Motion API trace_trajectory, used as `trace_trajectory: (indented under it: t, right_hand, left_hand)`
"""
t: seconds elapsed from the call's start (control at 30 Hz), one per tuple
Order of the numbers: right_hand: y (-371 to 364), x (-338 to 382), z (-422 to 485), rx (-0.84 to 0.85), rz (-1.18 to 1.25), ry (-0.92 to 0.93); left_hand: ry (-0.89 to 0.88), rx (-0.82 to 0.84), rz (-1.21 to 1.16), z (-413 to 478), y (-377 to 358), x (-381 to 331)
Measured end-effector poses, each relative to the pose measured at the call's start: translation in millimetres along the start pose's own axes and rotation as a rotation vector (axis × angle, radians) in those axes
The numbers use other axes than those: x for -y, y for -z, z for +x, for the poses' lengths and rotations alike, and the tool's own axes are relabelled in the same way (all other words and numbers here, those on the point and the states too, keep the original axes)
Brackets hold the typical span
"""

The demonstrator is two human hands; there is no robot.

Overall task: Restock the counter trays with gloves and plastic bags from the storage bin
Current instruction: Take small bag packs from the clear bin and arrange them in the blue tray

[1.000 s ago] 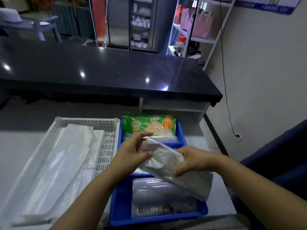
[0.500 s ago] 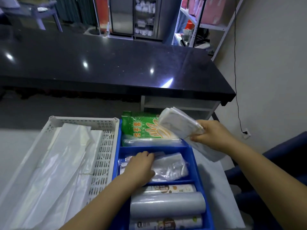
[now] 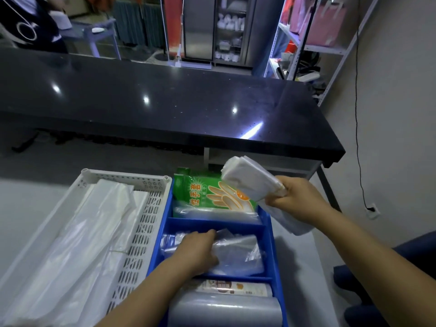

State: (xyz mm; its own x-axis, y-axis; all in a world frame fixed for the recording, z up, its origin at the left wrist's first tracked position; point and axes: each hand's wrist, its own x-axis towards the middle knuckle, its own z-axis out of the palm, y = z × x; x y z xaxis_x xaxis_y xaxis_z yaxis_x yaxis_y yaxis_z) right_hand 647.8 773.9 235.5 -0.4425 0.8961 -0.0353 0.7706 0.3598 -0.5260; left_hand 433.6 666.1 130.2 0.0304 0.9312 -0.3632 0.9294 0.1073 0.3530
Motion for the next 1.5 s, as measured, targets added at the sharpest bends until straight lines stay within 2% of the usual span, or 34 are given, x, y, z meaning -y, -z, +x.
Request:
trace_trajectory:
  t: [0.1,0.27,0.33,0.4,0.57,0.63,0.77,1.1,1.4,1.5]
  right_hand:
    - [-5,6,7,0.02,0.017,0.027]
    - [-15,25,15,0.069,0.017,0.107]
    - [-23,37,16,0.102,0.047,0.134]
    - [-37,49,18,0.154,0.0,0.151]
    - [-83,63,15,0.27,-0.426,0.254]
    - [-96,63,13,0.29,-0.502,0.277]
    - [-106,65,11,0.315,-0.52,0.31]
    - [-116,61,2,0.431,-0.414,0.31]
    - [-122,55,-1,0.466,-0.454,0.299]
    - [-122,53,-2,0.422,-0.414,0.276]
  left_hand:
    - [-0.04,-0.032,0.069,-4,2,-3]
    - [-0.263,-0.185,0.145,-22,5,0]
    - [-0.293,-0.236,0.207,-27,3,3]
    - [-0.277,-0.241,0.224,-30,0,5]
    - [-0.191,-0.224,0.158,-37,-3,5]
    - [-0.187,-0.214,0.111,-41,-4,7]
    - [-0.2,-0.161,0.112,-49,-8,11]
    - [-0.208,-0.162,0.098,-58,-8,11]
    - [-0.23,-0.257,0.065,-65,-10,10]
    - [-0.196,-0.258,0.081,-63,-8,11]
